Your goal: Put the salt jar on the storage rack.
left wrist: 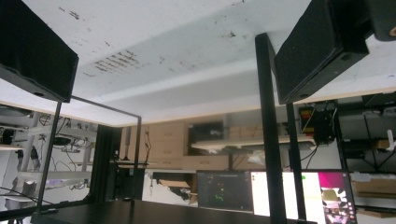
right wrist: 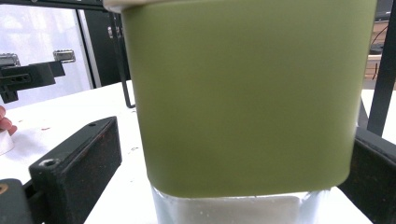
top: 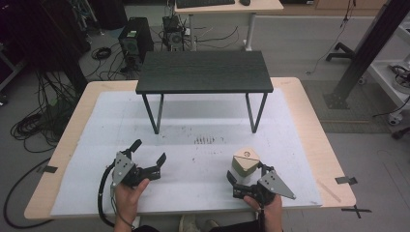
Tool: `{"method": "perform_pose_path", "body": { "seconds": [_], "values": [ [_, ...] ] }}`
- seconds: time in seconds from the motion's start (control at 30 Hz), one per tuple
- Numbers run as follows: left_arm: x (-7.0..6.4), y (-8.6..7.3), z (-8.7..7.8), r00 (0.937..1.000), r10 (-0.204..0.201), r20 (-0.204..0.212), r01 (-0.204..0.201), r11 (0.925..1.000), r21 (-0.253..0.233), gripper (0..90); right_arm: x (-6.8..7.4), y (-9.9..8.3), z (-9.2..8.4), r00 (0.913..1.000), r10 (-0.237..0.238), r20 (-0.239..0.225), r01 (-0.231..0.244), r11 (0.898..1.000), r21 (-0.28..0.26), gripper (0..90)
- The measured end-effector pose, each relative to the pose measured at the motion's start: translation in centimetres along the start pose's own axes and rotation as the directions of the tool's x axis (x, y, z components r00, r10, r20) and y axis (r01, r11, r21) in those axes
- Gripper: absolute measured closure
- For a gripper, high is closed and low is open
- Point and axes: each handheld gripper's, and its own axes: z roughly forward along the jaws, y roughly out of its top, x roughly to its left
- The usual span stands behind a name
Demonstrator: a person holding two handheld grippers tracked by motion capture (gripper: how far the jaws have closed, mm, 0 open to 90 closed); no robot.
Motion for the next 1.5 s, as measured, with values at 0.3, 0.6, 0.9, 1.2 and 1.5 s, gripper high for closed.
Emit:
{"method": "perform_pose_path", "body": {
  "seconds": [0.3, 0.6, 0.9, 1.2, 1.5],
  "values": [
    [0.0, 0.0, 0.0, 1.0, -0.001, 0.0, 0.001, 1.0, 0.0, 0.4, -0.02, 0.0, 0.0, 1.0, 0.002, 0.0, -0.002, 1.0, 0.0, 1.2],
    [0.0, 0.0, 0.0, 1.0, -0.001, 0.0, 0.001, 1.0, 0.0, 0.4, -0.02, 0.02, 0.02, 1.0, 0.004, 0.002, -0.004, 1.0, 0.003, 1.2],
    [0.0, 0.0, 0.01, 1.0, -0.001, 0.0, 0.001, 1.0, 0.0, 0.4, -0.07, 0.02, 0.03, 0.9999, 0.011, 0.004, -0.011, 1.0, 0.002, 1.2],
    [0.0, 0.0, 0.01, 1.0, -0.001, 0.0, 0.001, 1.0, 0.0, 0.4, -0.06, 0.03, 0.13, 0.9999, 0.015, 0.001, -0.015, 1.0, 0.002, 1.2],
    [0.0, 0.0, 0.02, 1.0, -0.002, 0.0, 0.002, 1.0, 0.0, 0.4, -0.06, 0.02, 0.14, 0.9998, 0.017, 0.003, -0.017, 1.0, 0.0, 1.3]
  ]
}}
